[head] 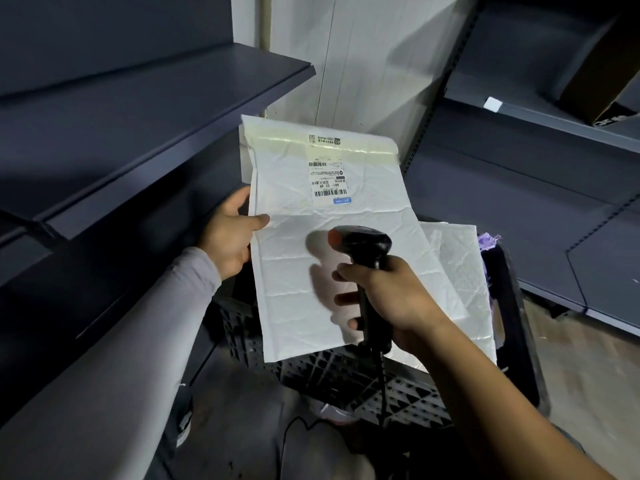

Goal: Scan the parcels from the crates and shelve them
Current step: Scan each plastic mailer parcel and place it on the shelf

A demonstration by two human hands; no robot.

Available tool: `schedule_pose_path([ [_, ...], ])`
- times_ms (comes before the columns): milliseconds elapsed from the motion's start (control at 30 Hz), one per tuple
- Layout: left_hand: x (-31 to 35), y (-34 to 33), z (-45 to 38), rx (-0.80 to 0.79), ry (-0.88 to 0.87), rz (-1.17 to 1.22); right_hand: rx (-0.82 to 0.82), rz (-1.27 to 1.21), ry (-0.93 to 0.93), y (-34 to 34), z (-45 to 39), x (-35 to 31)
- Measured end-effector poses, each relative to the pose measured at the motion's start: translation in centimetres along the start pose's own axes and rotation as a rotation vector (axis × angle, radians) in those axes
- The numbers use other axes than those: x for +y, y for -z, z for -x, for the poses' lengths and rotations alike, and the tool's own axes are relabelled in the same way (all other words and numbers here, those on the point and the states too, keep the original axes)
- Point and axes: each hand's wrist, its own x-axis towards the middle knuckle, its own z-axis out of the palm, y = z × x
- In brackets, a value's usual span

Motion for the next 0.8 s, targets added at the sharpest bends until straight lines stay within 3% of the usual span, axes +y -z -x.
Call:
schedule_pose_path([
  [467,-0.2,0.5,-0.2,-0.125,-0.049,0.065,0.146,0.021,0.171,1.0,2.0,-2.1],
  [800,-0.2,1.0,-0.3,-0.134,-0.014,0.087,0.217,0.156,0.155,1.3,3.7,-2.7],
])
